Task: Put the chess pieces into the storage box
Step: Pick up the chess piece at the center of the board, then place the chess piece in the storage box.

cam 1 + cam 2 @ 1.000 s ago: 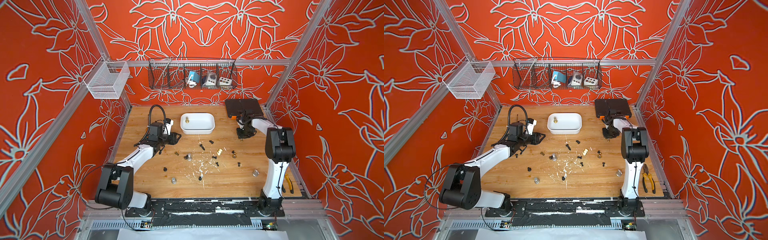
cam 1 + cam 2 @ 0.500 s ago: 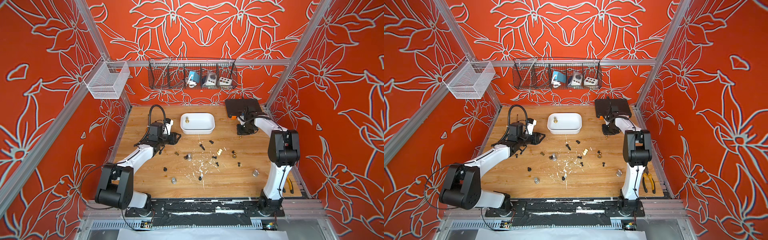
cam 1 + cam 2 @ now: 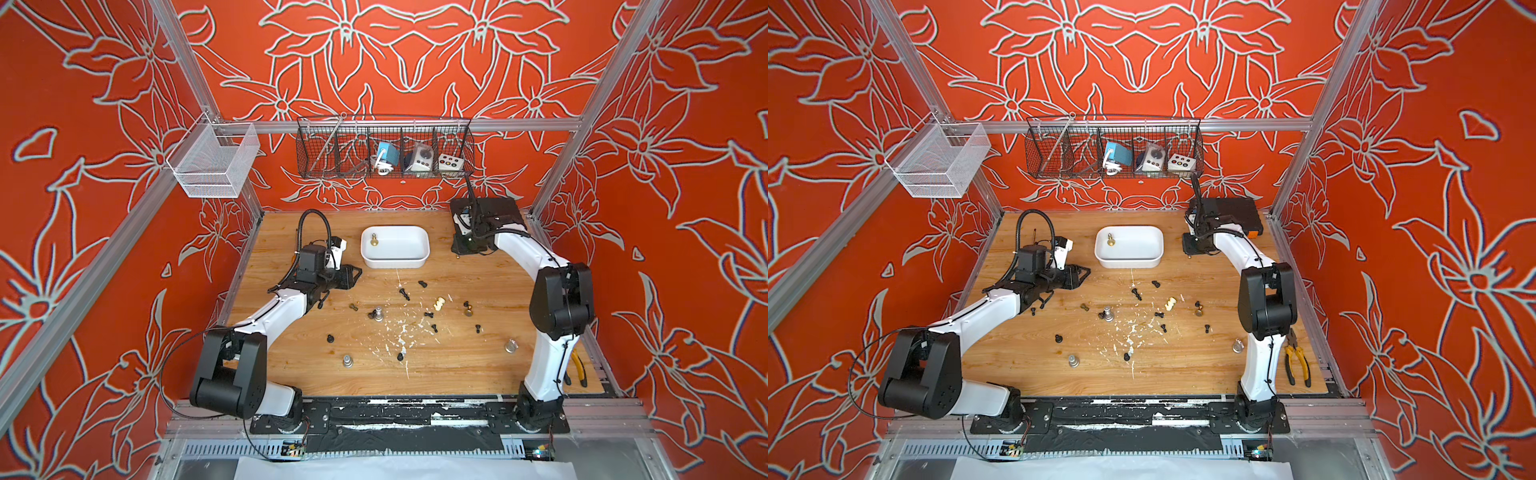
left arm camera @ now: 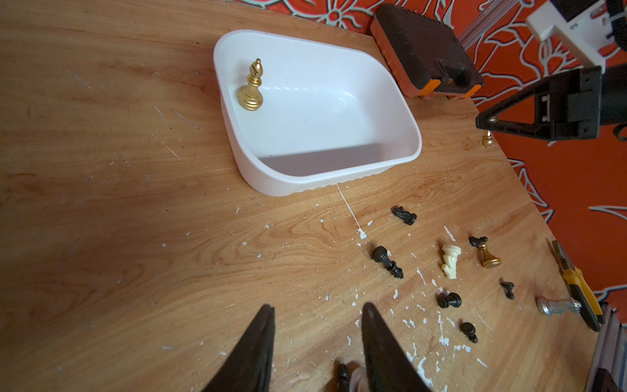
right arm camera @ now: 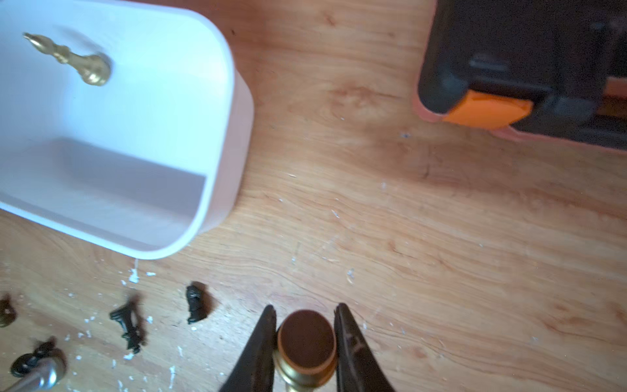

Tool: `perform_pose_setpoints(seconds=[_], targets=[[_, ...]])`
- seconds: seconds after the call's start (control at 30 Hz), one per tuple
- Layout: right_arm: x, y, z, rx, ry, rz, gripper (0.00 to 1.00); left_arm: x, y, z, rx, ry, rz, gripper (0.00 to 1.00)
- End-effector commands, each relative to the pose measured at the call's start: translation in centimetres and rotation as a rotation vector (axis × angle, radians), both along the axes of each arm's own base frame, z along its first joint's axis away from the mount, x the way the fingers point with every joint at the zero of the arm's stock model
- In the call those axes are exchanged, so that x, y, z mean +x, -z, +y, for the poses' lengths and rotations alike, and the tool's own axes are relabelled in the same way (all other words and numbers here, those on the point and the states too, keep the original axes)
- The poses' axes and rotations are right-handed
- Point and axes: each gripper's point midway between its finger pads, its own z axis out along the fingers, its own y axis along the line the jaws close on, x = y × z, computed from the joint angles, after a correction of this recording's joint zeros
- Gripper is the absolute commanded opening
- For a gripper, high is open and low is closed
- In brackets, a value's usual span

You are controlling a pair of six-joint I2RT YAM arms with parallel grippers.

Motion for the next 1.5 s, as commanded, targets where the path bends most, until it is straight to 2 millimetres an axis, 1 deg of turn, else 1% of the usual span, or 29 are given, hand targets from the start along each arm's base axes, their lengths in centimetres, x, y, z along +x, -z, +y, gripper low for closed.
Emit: perform_pose_setpoints(seconds=[0.0, 0.2, 0.33, 0.53, 0.73, 0.8, 0.97, 1.23, 1.47], targets=[[1.8, -3.6, 2.7, 0.104, 0.001, -0.120, 0.22, 0.1, -0.7, 0.2, -0.001, -0.003, -0.021, 0.43], [3.3, -4.4, 6.3, 0.190, -0.004, -0.202, 0.21, 0.0, -0.5, 0.2, 0.000, -0.003, -0.016, 0.43], [4.2, -3.8, 8.0, 0.221, -0.008, -0.230, 0.21, -0.2, -0.4, 0.2, -0.002, 0.001, -0.014, 0.43], [5.1, -3.4, 10.0, 0.260, 0.001, -0.315, 0.21, -0.3, -0.2, 0.2, -0.001, 0.003, -0.007, 0.43], [6.3, -1.8, 11.4, 0.282, 0.014, -0.321, 0.21, -0.4, -0.1, 0.0, -0.008, 0.006, -0.003, 0.43], [6.6, -1.5, 11.9, 0.283, 0.011, -0.332, 0.21, -0.4, 0.0, 0.1, -0.008, 0.006, -0.001, 0.43], [7.3, -0.6, 12.4, 0.269, 0.028, -0.352, 0.21, -0.5, -0.2, 0.0, -0.013, 0.009, -0.001, 0.43], [8.0, 1.0, 12.2, 0.251, 0.082, -0.351, 0.22, -0.4, -0.5, -0.1, -0.014, 0.013, -0.005, 0.43], [8.6, 1.6, 12.1, 0.242, 0.110, -0.359, 0.22, -0.6, -0.8, -0.1, -0.015, 0.016, -0.011, 0.43]])
